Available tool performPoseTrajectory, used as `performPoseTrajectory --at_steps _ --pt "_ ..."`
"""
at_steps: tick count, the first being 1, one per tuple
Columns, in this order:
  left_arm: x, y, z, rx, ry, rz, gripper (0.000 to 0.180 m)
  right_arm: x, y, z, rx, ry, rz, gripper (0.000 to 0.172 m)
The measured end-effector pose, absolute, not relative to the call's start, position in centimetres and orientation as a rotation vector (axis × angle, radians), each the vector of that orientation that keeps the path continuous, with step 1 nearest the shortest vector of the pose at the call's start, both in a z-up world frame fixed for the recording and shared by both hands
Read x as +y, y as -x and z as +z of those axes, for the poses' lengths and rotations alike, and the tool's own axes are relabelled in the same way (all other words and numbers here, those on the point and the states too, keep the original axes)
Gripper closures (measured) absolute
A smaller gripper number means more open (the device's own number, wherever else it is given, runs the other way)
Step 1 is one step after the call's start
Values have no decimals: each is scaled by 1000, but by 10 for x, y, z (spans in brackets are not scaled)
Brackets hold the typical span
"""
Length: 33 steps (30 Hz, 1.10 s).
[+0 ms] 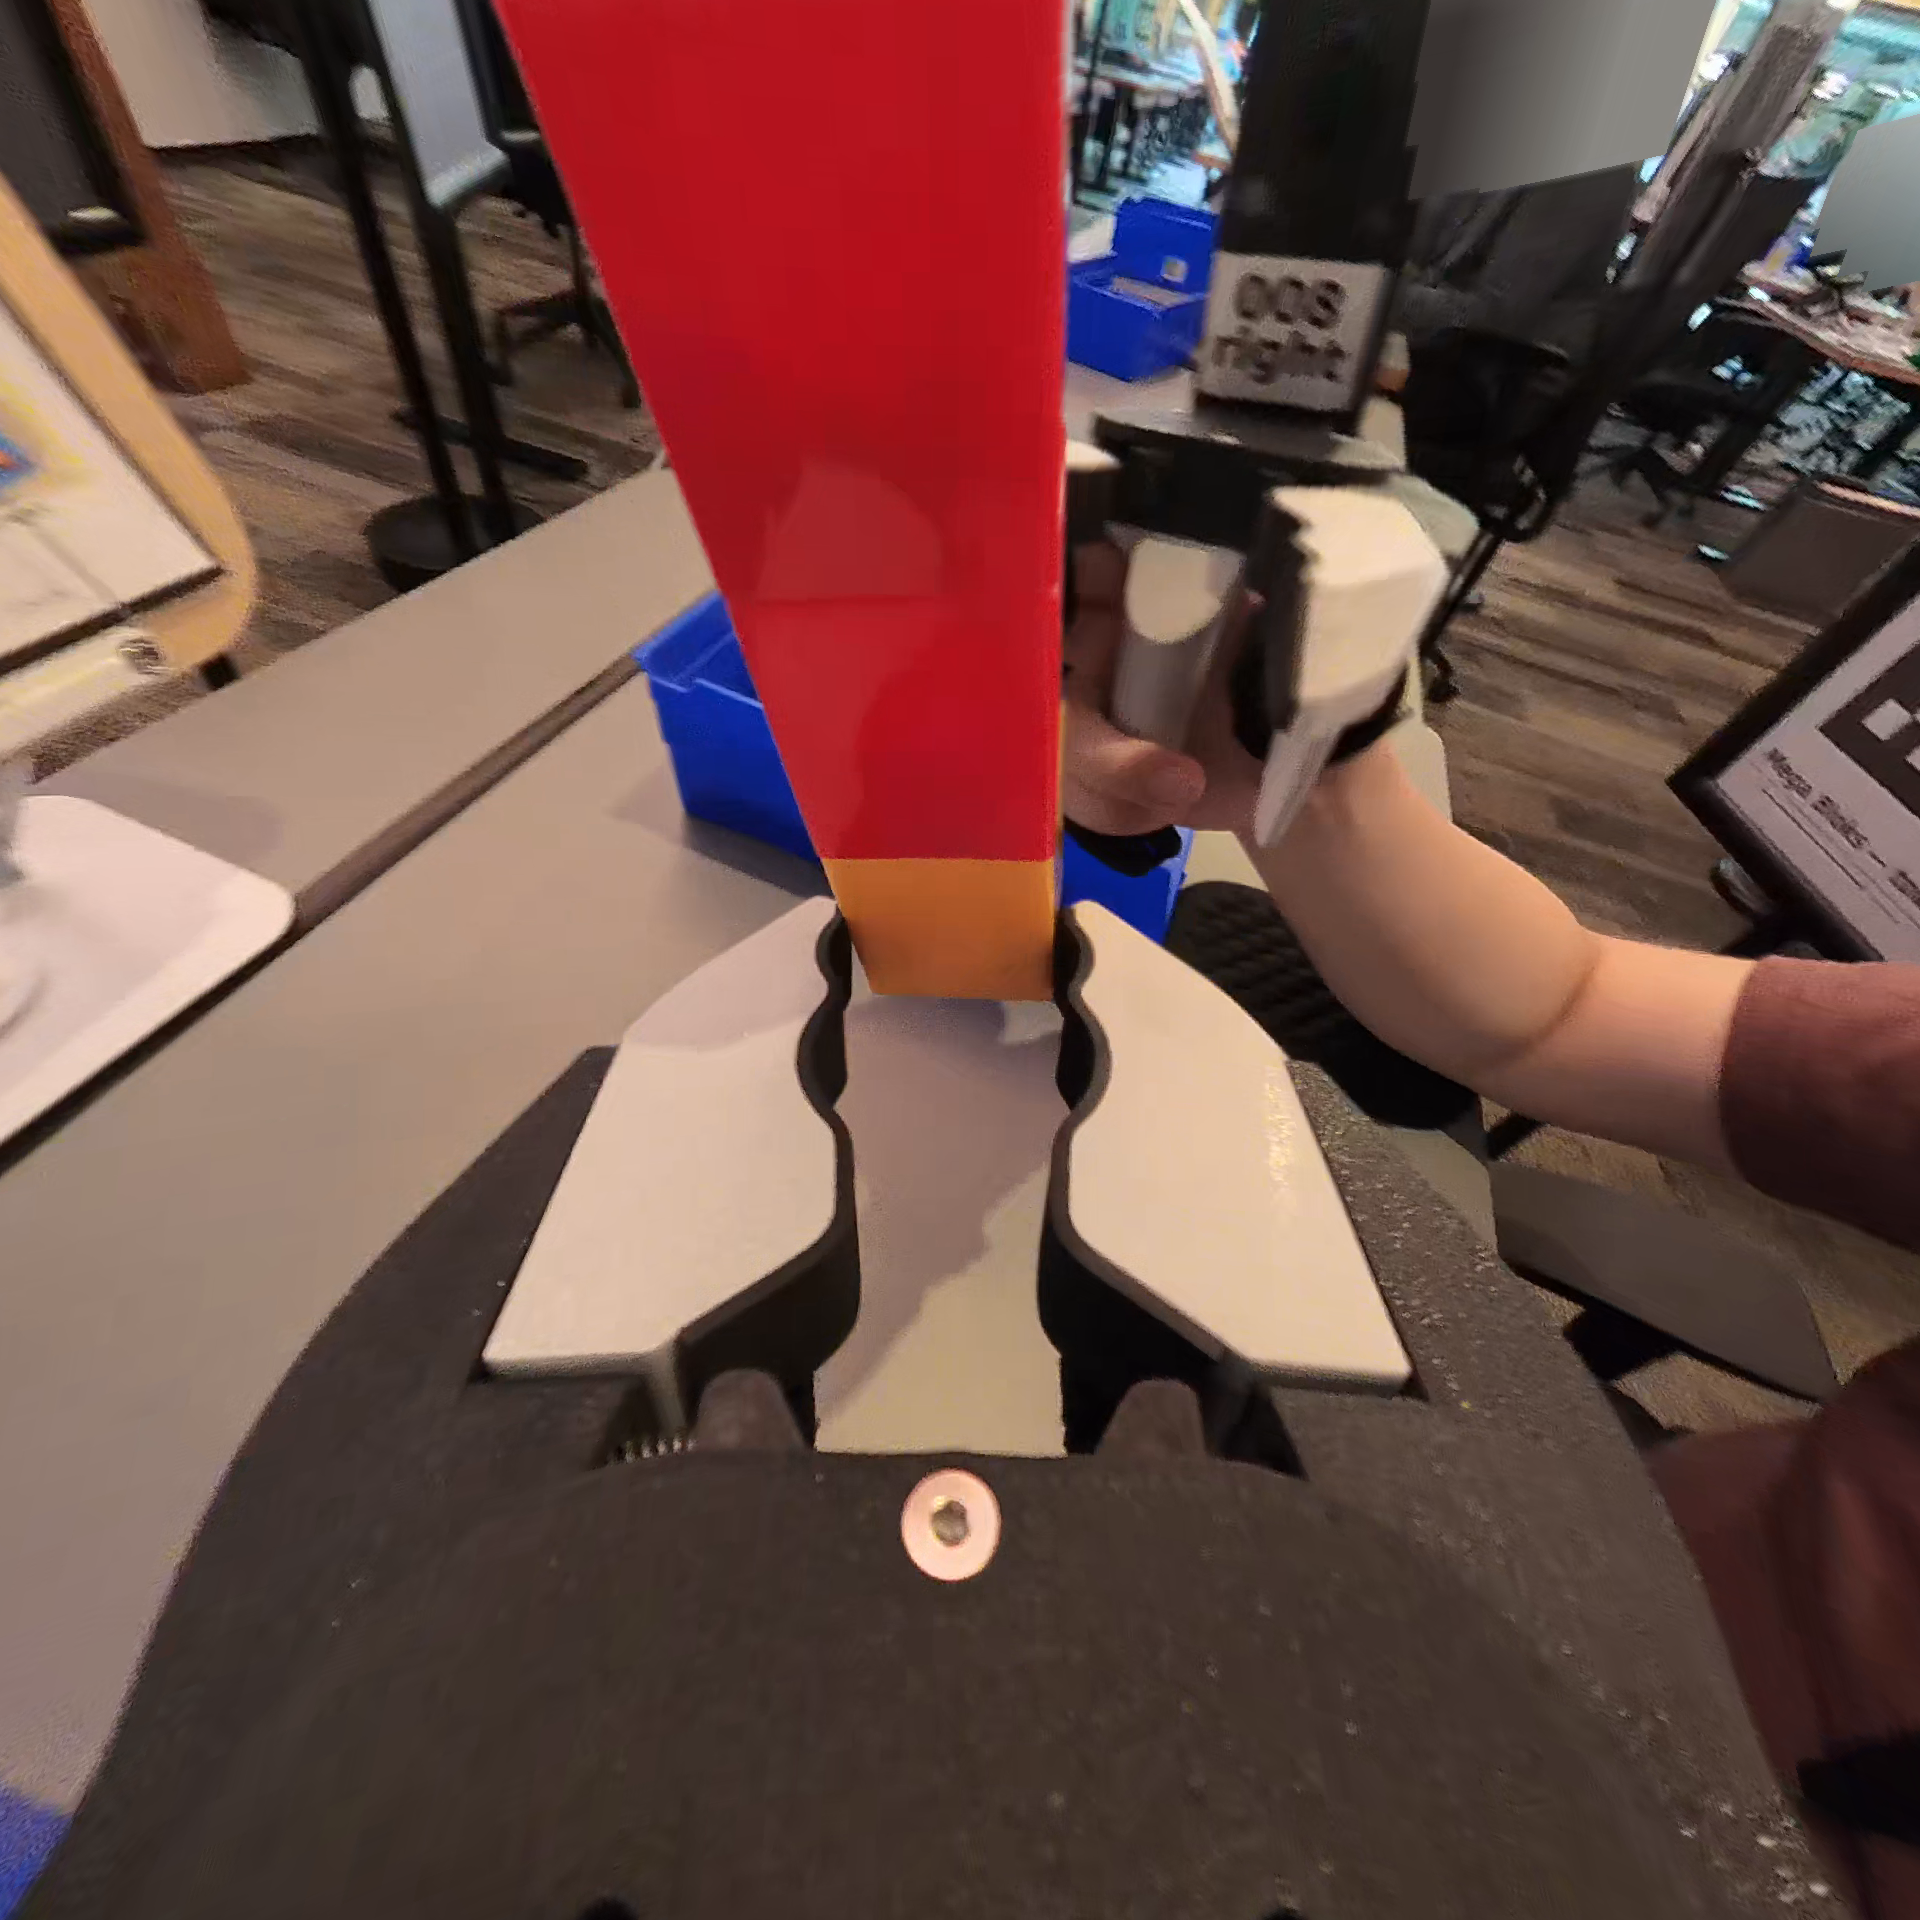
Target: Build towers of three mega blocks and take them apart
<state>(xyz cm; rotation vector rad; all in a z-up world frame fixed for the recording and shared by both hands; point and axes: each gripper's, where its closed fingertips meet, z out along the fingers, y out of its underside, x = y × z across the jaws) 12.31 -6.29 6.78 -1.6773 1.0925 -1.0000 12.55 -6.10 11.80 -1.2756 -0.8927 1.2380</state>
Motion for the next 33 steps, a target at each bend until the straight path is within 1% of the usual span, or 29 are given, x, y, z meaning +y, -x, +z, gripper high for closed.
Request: performPoseTrajectory --at_steps 4,7,9,10,14,15,16,17,19,21,24,26,27,33 --pt "-74 -138 57 1166 1684 -1014 143 -59 -123 106 -918 1315 1333 103" --pt "-76 -140 52 1198 1684 -998 143 -65 -122 105 -961 1289 1389 120" --pt "-78 -141 51 1206 1682 -1026 143 -66 -124 106 -963 1282 1436 135" --pt "-80 -142 51 1207 1682 -1049 143 -66 -125 105 -970 1282 1443 136" --pt "-80 -145 49 1190 1680 -1080 143 -66 -129 102 -987 1284 1460 136" --pt "-79 -145 49 1179 1690 -1097 137 -65 -128 101 -991 1291 1448 136" --pt "-79 -145 49 1167 1699 -1120 122 -63 -128 98 -996 1302 1431 137" --pt "-79 -144 50 1159 1704 -1142 113 -63 -127 96 -1007 1311 1416 136" --pt "-74 -141 57 1112 1683 -1167 108 -64 -126 92 -1031 1325 1398 137" --pt "-69 -136 69 1052 1637 -1197 106 -63 -124 87 -1054 1346 1377 136" --pt "-66 -125 91 960 1537 -1288 108 -63 -119 76 -1094 1390 1344 136" --pt "-59 -117 101 891 1496 -1300 114 -66 -115 70 -1133 1406 1334 136" --pt "-57 -114 102 881 1491 -1288 117 -67 -112 67 -1149 1410 1326 136" --pt "-57 -114 95 942 1502 -1236 116 -71 -105 57 -1196 1447 1325 136"
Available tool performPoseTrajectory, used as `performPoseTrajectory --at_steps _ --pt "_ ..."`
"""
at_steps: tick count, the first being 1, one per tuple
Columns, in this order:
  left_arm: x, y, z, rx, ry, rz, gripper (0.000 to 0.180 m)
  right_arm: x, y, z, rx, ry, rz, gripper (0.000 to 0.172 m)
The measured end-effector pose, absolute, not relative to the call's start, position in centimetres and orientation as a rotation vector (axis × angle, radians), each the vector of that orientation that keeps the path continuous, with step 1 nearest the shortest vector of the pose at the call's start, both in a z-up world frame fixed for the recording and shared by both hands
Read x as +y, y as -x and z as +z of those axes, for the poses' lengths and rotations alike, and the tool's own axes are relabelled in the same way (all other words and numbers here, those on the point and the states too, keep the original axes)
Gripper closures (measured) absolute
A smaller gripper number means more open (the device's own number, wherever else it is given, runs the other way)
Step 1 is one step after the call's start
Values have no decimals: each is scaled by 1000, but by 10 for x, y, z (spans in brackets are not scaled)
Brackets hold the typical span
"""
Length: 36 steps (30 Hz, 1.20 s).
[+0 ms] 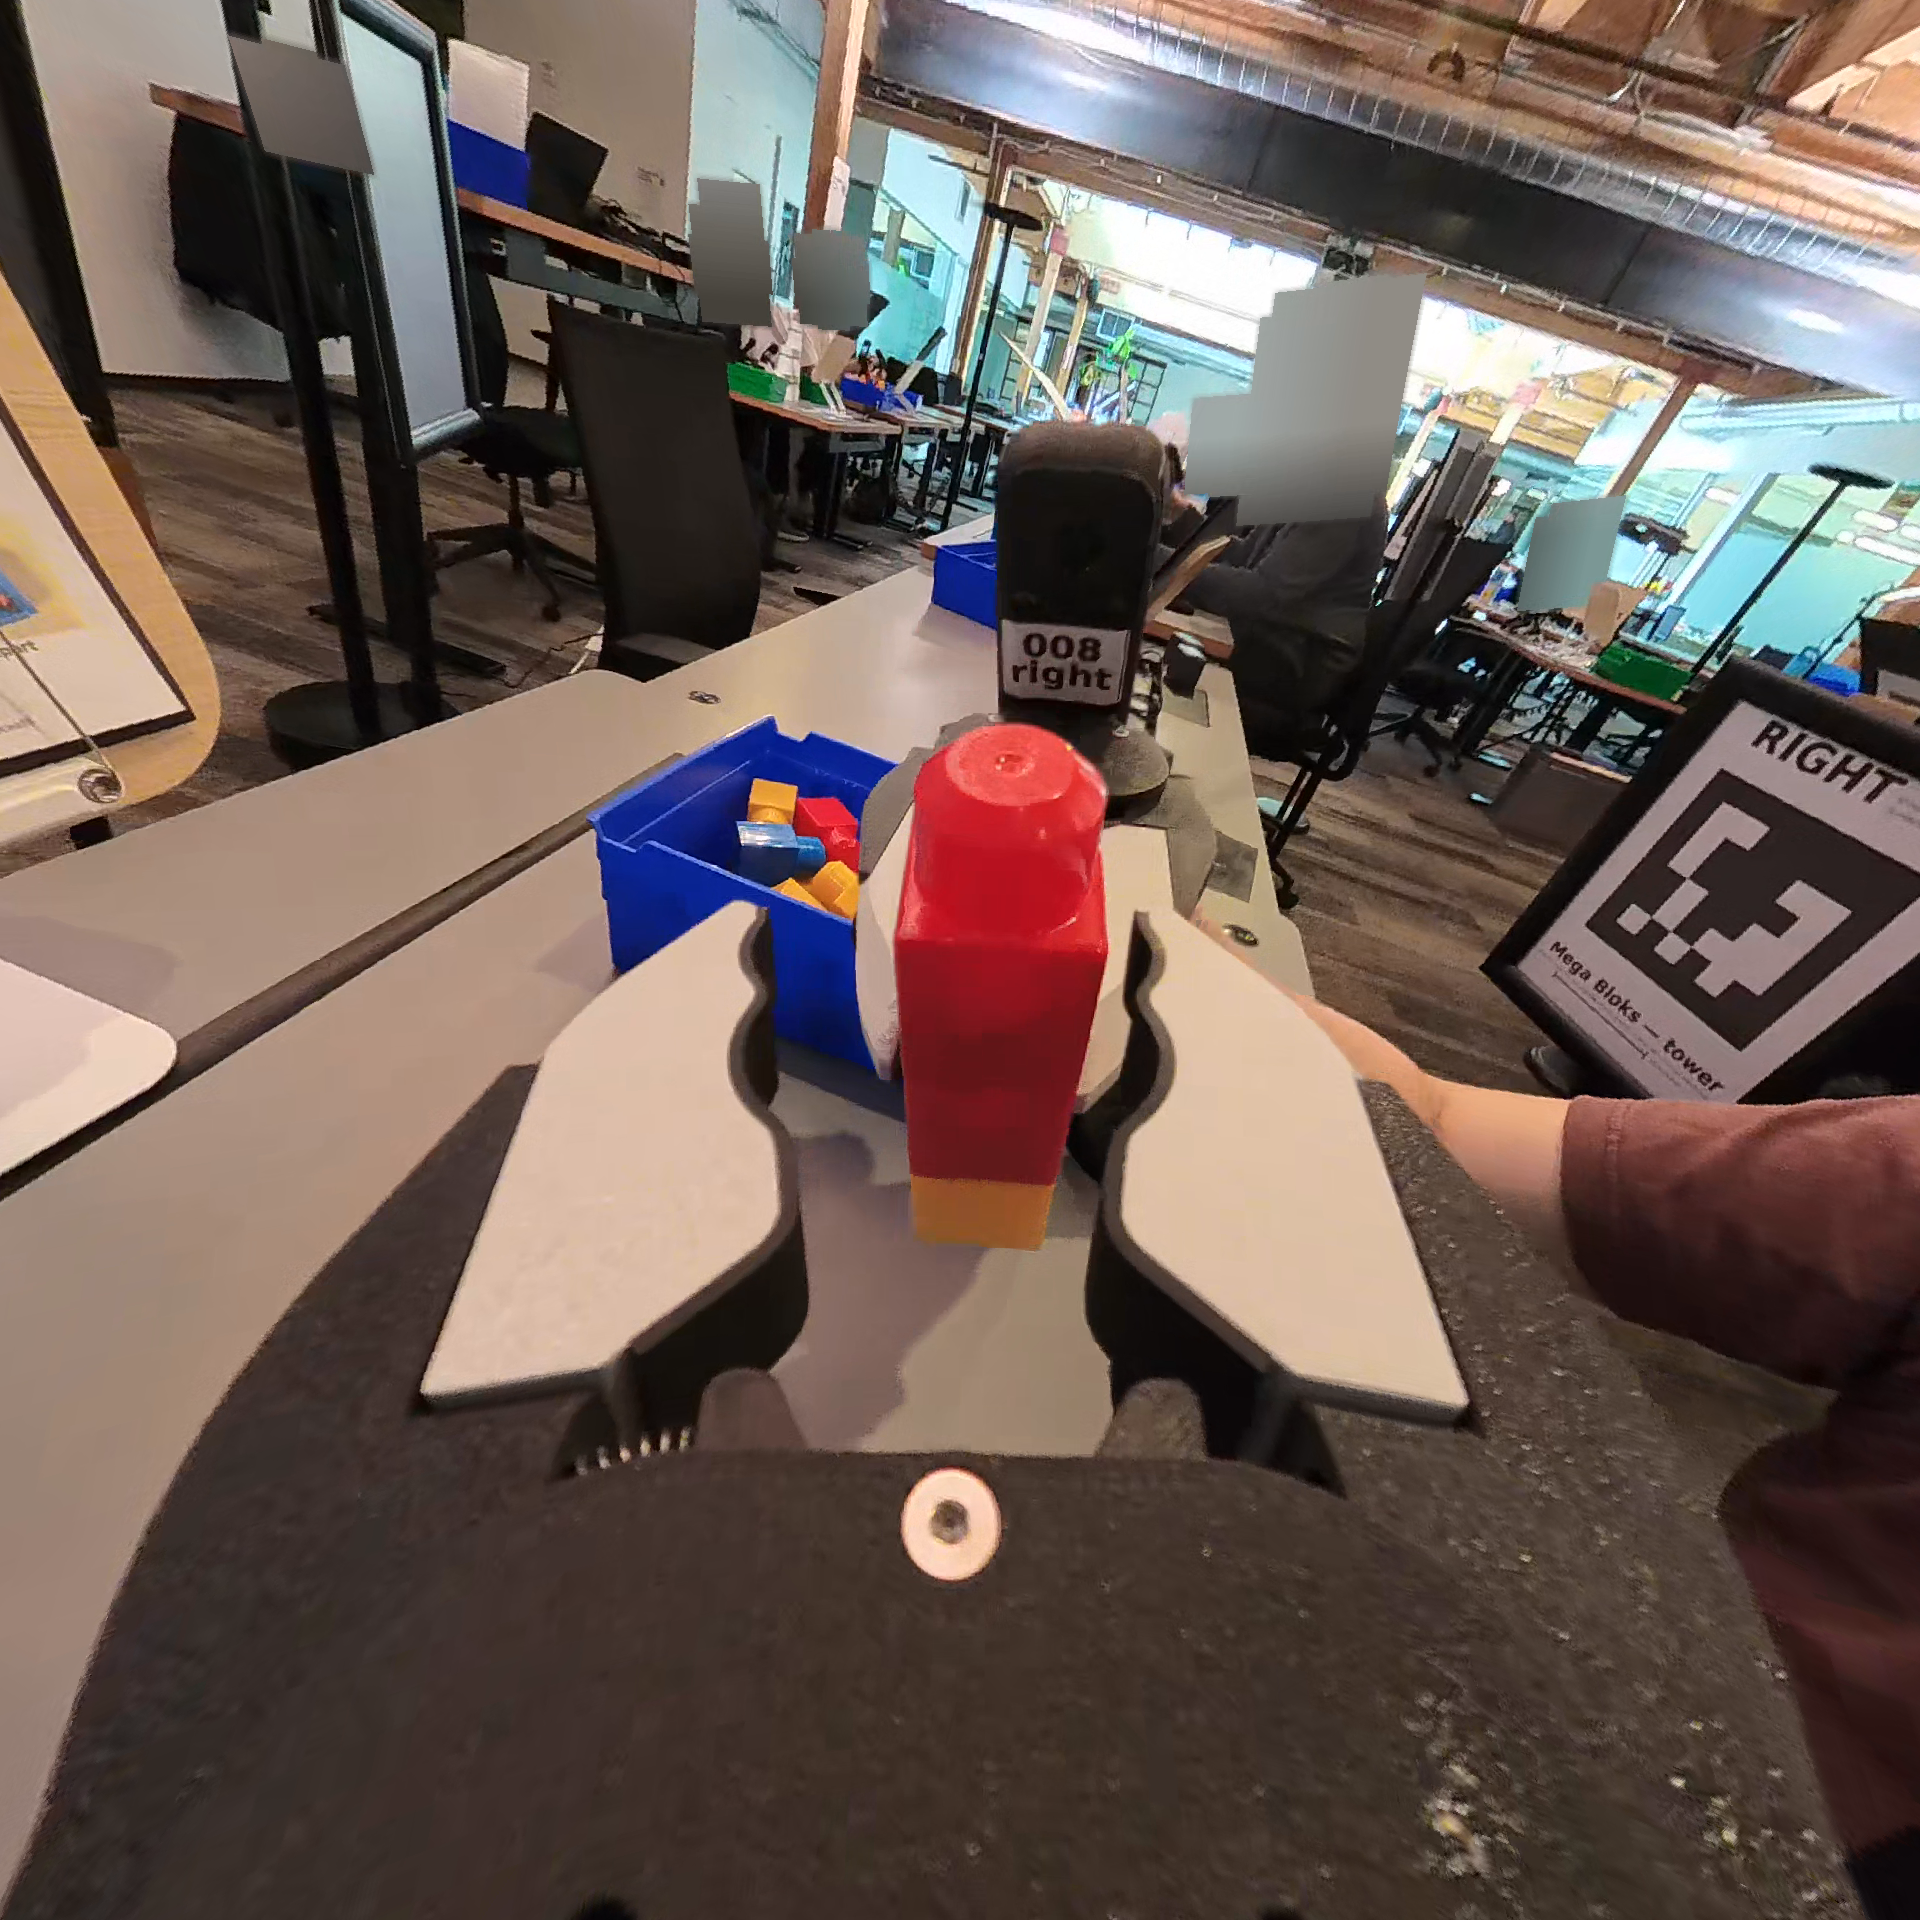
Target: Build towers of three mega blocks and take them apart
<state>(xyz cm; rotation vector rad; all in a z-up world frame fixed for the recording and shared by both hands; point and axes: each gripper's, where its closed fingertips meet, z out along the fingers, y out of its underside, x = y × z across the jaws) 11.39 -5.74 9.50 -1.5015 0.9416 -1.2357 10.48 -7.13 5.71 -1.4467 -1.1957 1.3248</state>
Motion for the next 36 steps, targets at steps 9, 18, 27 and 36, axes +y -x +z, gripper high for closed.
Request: performPoseTrajectory --at_steps 9,18,27,36 --pt "-67 -121 85 1048 1509 -1220 145 -72 -100 52 -1193 1463 1342 128" --pt "-61 -111 100 942 1469 -1297 145 -72 -104 45 -1215 1492 1353 110" --pt "-62 -120 84 966 1536 -1309 126 -74 -105 42 -1263 1472 1344 135" --pt "-57 -122 73 965 1578 -1309 138 -67 -115 43 -1240 1494 1318 135"
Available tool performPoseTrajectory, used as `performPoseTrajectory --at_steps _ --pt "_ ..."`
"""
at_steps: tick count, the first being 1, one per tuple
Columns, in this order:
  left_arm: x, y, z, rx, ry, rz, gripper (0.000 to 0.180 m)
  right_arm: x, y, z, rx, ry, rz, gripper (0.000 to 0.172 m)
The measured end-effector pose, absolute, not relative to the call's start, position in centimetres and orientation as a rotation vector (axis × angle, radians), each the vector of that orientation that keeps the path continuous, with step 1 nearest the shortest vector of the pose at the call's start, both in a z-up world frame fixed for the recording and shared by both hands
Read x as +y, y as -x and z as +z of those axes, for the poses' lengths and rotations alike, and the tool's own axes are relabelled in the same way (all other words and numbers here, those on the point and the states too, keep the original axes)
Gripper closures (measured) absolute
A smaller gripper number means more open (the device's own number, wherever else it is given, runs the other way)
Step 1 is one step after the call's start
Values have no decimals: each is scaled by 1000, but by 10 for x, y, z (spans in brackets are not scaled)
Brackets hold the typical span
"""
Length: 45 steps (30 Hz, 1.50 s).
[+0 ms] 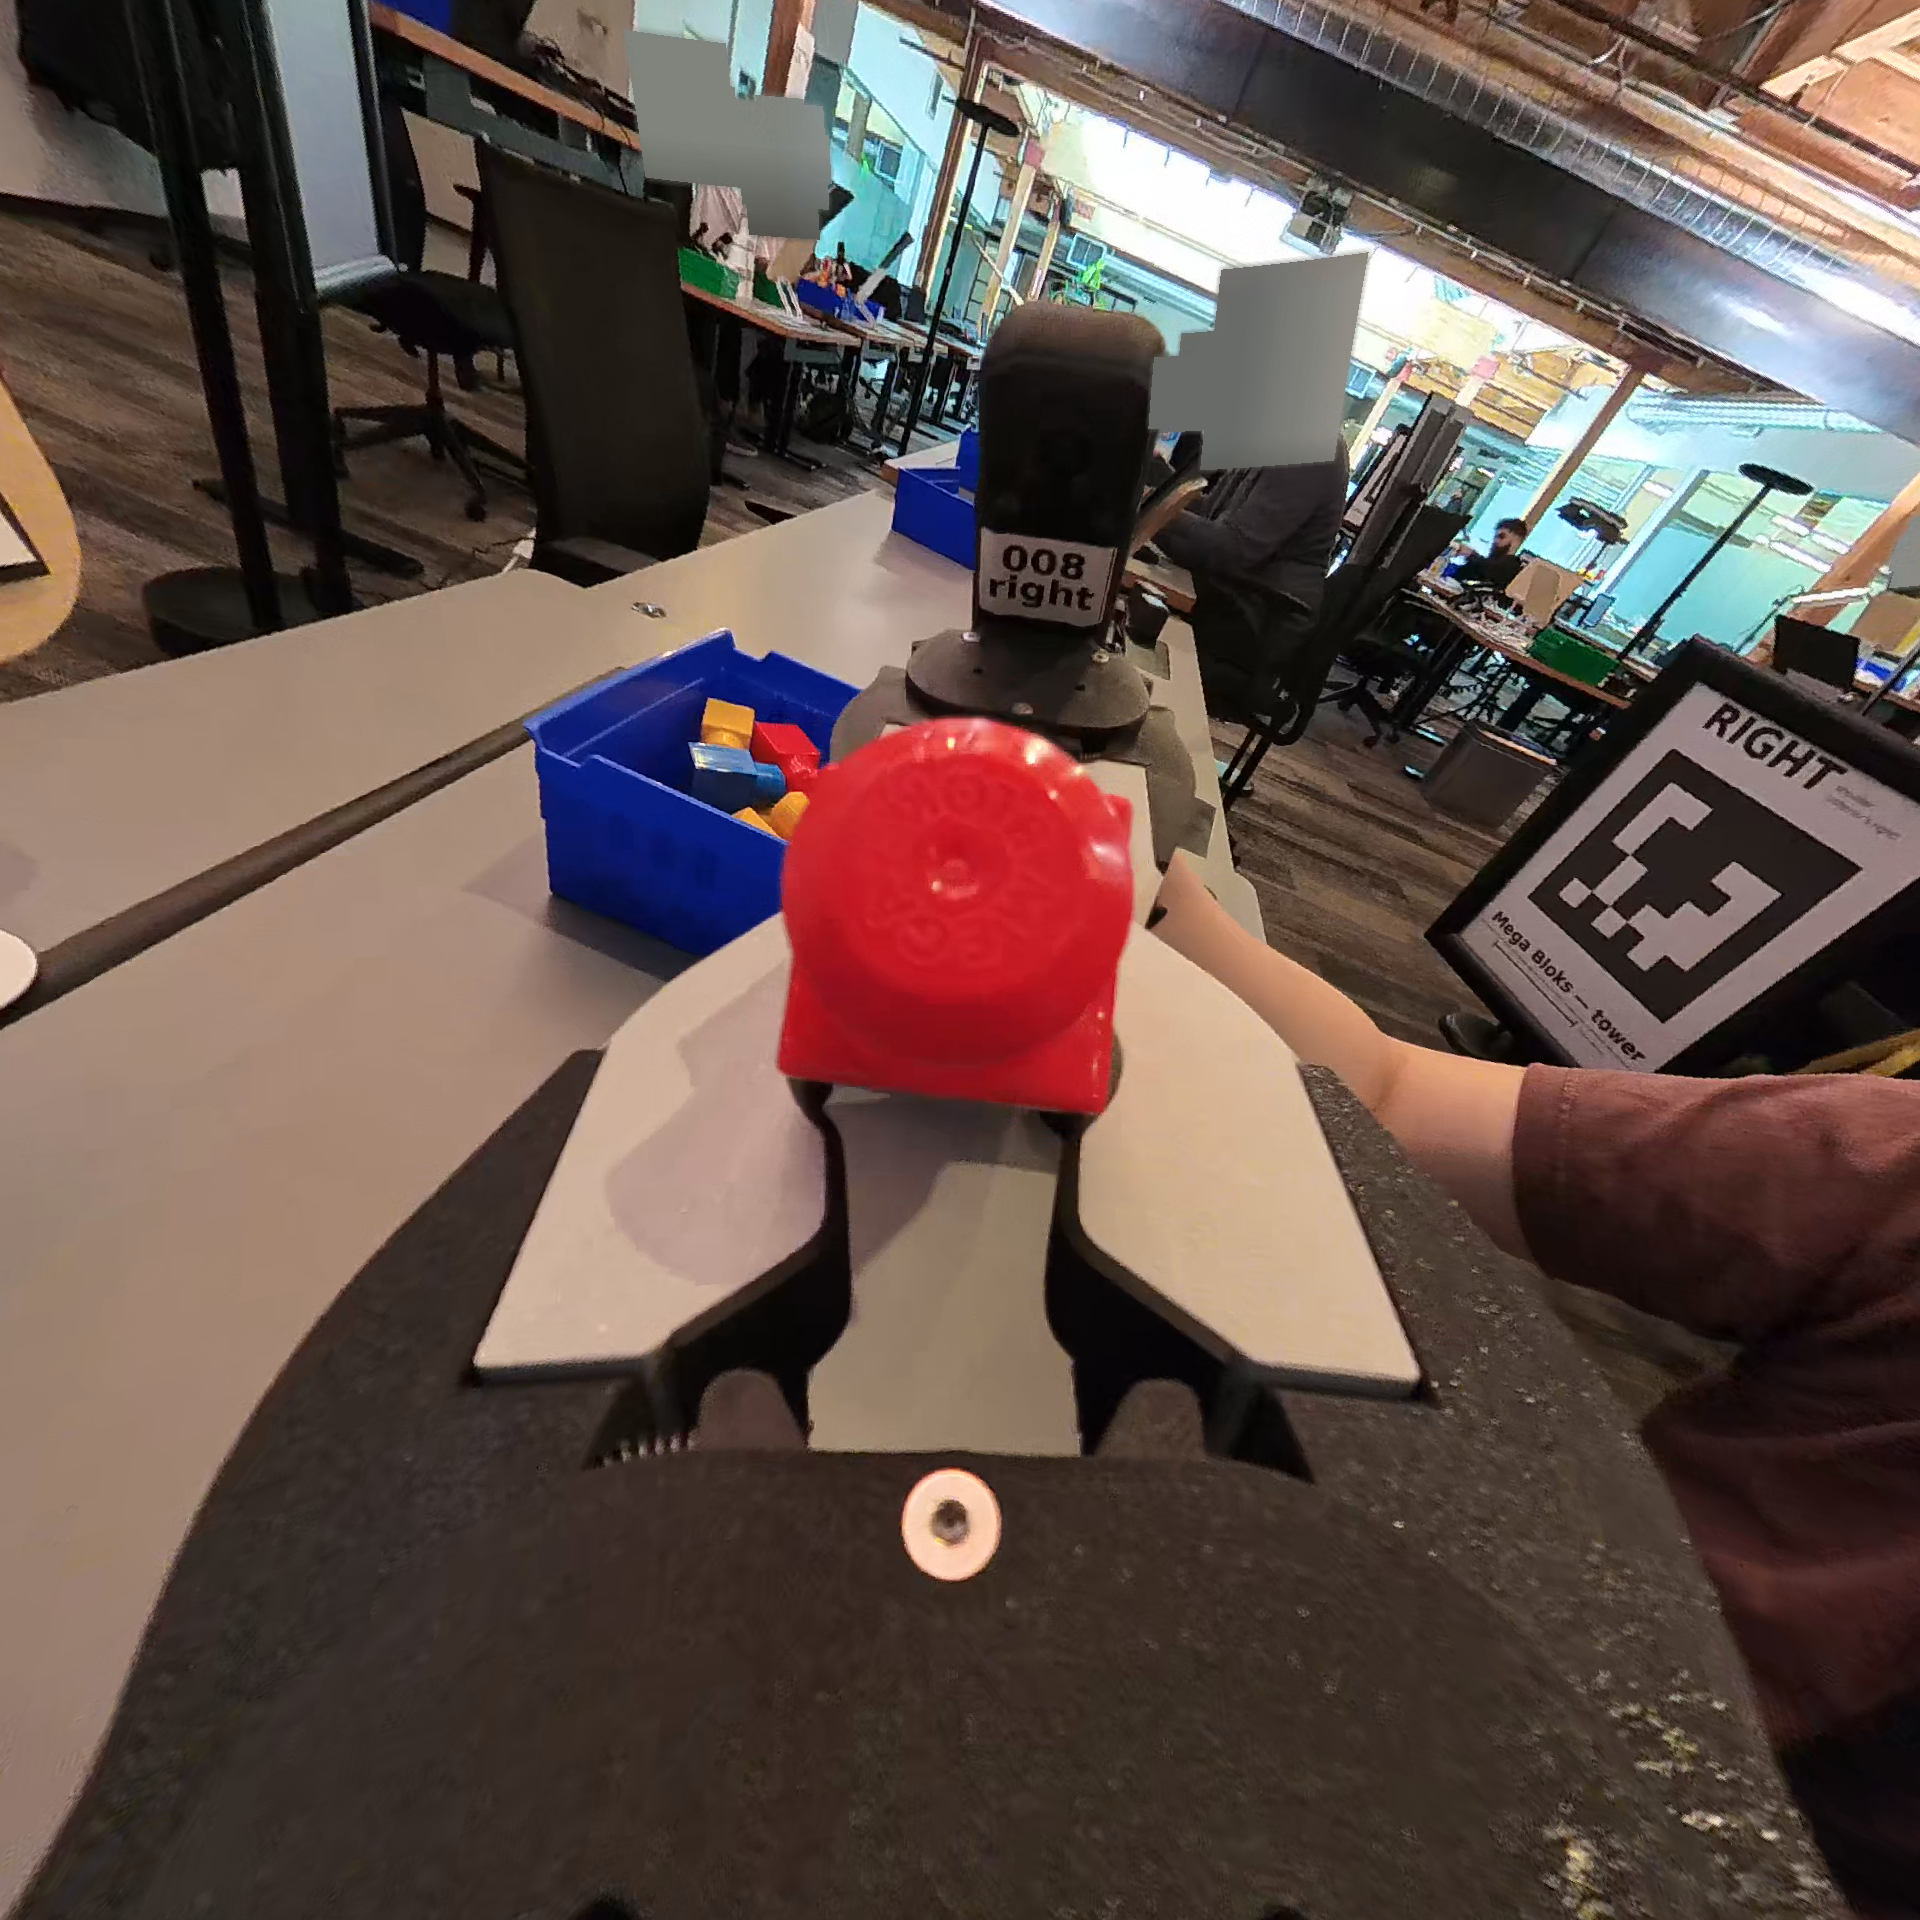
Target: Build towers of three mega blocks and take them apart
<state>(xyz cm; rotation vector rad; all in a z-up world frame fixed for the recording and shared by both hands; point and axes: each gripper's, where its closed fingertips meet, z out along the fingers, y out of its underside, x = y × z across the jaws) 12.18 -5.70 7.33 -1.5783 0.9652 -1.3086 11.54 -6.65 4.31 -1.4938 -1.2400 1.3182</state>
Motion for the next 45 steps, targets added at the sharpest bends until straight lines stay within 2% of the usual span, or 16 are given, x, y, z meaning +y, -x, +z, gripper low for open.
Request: performPoseTrajectory --at_steps 14,17,20,25,29,33,34,36,38,42,45 --pt "-59 -119 75 1021 1575 -1270 140 -74 -108 29 -1303 1563 1355 135" --pt "-48 -93 106 875 1488 -1330 140 -70 -118 10 -1383 1624 1255 135" --pt "-47 -61 125 860 1440 -1356 140 -63 -129 18 -1349 1634 1242 135" --pt "-56 -61 118 955 1473 -1307 140 -18 -227 35 -1100 1844 759 135" --pt "-61 -83 94 1051 1556 -1267 140 7 -365 -10 -781 2240 263 135" --pt "-67 -101 76 1105 1620 -1311 140 13 -433 -55 -516 2450 222 132" --pt "-68 -105 70 1117 1641 -1315 140 18 -435 -56 -485 2428 256 121" --pt "-70 -113 57 1157 1685 -1310 140 27 -432 -43 -434 2360 274 112" --pt "-75 -122 44 1210 1723 -1305 140 35 -400 -5 -503 2170 331 106" --pt "-86 -135 26 1295 1769 -1296 140 -4 -253 91 -768 1640 892 113" --pt "-91 -140 17 1336 1791 -1280 140 -49 -167 102 -940 1520 1267 112"
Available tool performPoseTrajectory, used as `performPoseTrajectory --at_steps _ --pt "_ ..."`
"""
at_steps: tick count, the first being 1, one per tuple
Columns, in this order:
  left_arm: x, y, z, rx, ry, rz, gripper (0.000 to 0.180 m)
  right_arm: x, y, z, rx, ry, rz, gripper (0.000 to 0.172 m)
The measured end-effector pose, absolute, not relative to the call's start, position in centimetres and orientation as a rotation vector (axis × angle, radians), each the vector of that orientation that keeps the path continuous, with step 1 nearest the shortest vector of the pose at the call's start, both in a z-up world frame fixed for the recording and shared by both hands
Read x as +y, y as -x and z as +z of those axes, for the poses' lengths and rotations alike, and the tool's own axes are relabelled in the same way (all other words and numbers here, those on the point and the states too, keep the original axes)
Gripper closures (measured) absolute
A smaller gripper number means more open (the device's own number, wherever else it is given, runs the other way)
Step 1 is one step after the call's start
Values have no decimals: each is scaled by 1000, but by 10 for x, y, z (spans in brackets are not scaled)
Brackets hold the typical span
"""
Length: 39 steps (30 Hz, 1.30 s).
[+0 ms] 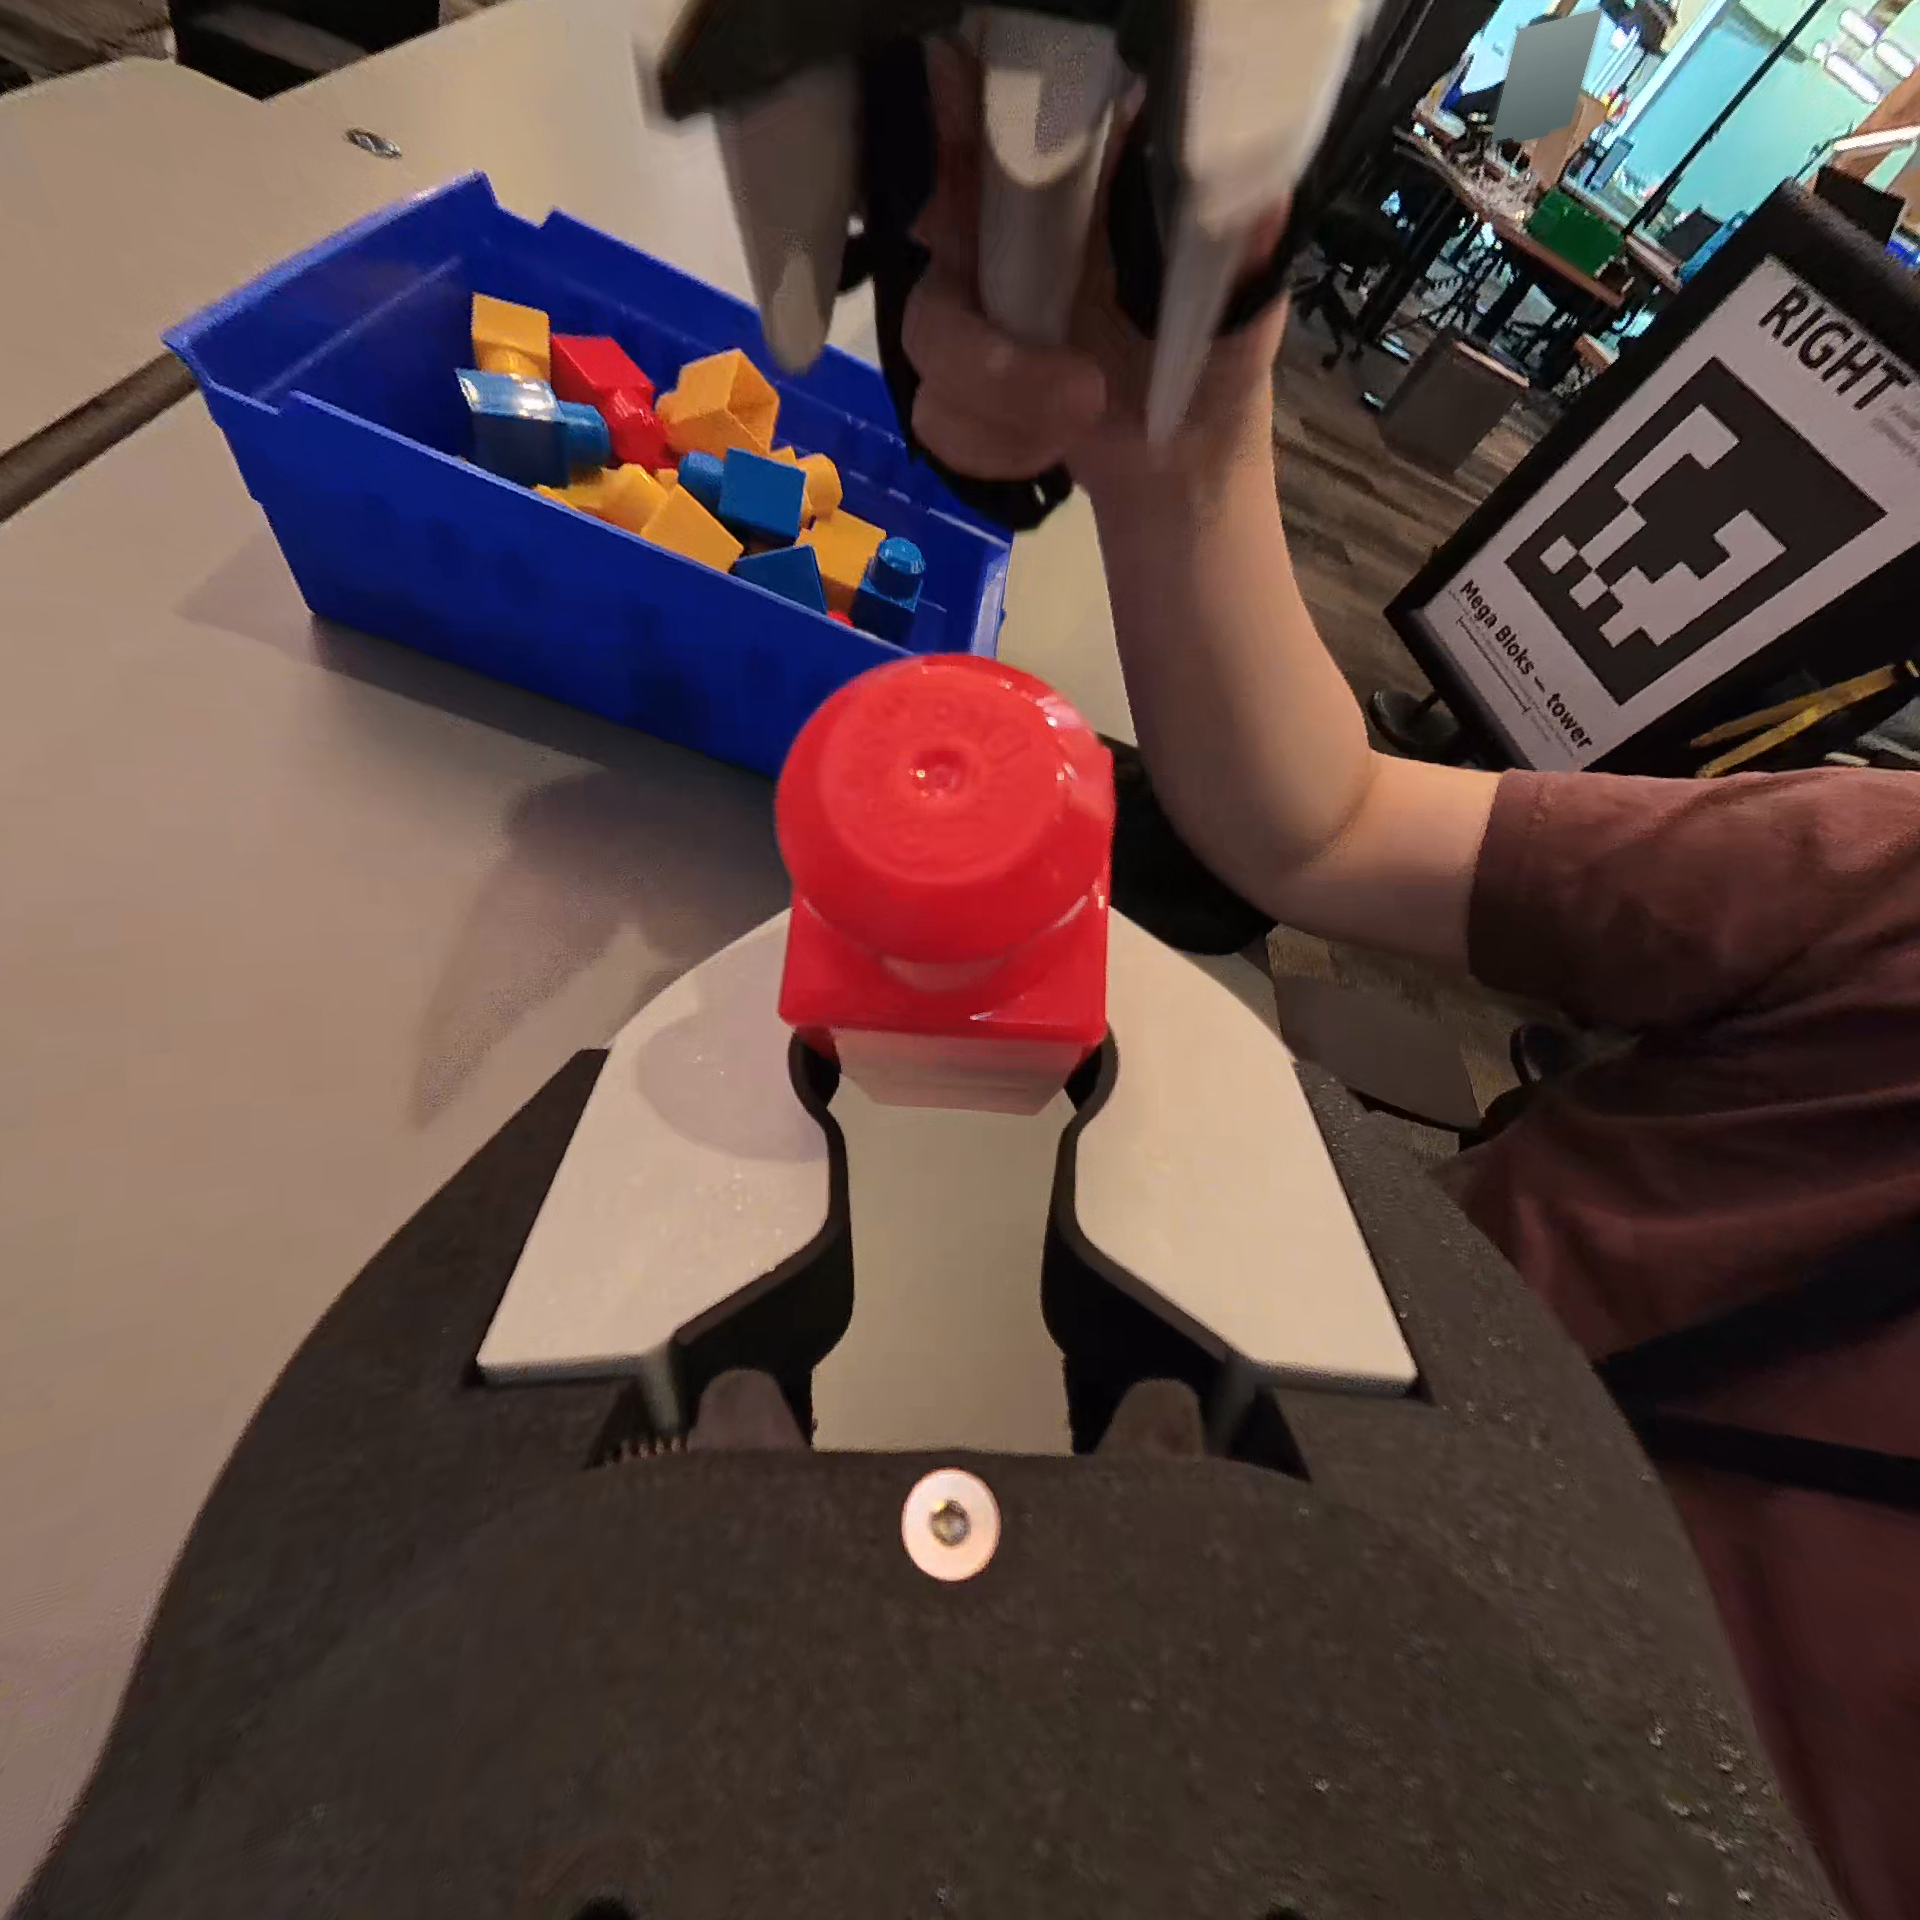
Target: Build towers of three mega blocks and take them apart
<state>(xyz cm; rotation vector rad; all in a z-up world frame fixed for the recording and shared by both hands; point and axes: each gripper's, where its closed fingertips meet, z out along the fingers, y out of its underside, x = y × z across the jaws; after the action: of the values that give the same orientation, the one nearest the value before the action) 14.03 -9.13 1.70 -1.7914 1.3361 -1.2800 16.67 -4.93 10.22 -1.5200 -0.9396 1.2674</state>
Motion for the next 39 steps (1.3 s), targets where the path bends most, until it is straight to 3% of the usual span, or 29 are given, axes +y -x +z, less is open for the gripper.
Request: performPoseTrajectory --at_steps 5,6,7,8,14,16,33,36,39 --pt "-96 -143 9 1372 1819 -1262 140 -66 -107 53 -1125 1666 1254 106" --pt "-96 -143 9 1374 1822 -1260 140 -68 -103 48 -1153 1667 1249 113" --pt "-95 -143 7 1374 1832 -1246 140 -76 -100 47 -1200 1650 1286 131" --pt "-95 -143 6 1381 1828 -1245 140 -79 -99 47 -1218 1645 1301 136" --pt "-86 -147 22 1247 1765 -1339 127 -66 -110 75 -1053 1527 1326 136" --pt "-83 -149 30 1200 1704 -1376 140 -64 -112 75 -1032 1525 1348 136" --pt "-86 -153 32 1145 1746 -1531 142 -52 -111 89 -818 1479 1413 136" --pt "-95 -158 1 1284 1833 -1398 142 -24 -159 118 -564 1368 1398 136" --pt "-103 -166 3 1293 1811 -1481 142 -3 -219 114 -526 1473 1321 136"
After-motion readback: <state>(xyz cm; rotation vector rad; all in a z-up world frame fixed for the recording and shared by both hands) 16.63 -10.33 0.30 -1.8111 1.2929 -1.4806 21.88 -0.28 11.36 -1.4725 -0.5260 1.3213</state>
